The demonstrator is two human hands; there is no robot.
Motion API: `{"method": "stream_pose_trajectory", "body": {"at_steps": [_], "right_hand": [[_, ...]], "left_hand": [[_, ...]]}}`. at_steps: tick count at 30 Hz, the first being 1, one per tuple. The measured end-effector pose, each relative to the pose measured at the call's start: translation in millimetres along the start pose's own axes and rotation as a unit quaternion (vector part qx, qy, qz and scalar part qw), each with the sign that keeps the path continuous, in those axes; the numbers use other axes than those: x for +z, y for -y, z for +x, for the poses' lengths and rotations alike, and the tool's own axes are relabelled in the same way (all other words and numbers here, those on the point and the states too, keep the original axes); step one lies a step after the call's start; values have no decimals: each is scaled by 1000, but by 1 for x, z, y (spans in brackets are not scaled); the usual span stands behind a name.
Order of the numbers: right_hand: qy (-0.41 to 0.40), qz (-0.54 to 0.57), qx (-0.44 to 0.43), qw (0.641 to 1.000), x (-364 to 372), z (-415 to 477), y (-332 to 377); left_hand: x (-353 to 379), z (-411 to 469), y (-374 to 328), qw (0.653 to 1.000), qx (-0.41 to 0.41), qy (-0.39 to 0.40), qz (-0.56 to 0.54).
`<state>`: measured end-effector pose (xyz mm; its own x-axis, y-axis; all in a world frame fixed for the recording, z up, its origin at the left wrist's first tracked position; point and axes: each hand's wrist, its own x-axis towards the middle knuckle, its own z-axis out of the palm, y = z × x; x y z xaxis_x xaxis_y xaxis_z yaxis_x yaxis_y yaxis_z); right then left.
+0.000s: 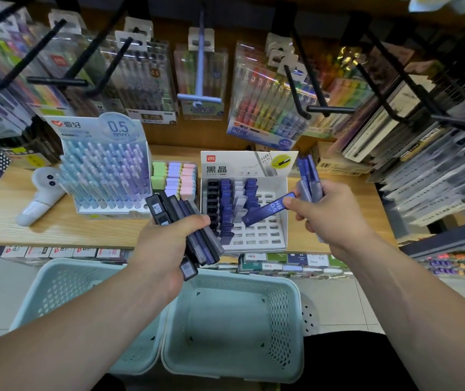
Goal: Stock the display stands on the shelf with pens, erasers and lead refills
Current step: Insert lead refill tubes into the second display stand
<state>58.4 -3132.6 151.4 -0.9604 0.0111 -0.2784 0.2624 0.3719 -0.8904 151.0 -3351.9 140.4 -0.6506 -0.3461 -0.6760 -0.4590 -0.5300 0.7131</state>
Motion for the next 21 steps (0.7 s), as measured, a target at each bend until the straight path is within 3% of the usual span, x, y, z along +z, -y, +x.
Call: {"method": "stream_pose_trajectory", "body": {"at_steps": [6,21], "right_hand": [[-18,-173,-62,983,5,14,-30],[29,-303,-161,939,32,31,-32]], "left_hand": [[-8,3,-1,1000,-2,11,0],[-21,4,-5,999,-26,37,-5]]}}
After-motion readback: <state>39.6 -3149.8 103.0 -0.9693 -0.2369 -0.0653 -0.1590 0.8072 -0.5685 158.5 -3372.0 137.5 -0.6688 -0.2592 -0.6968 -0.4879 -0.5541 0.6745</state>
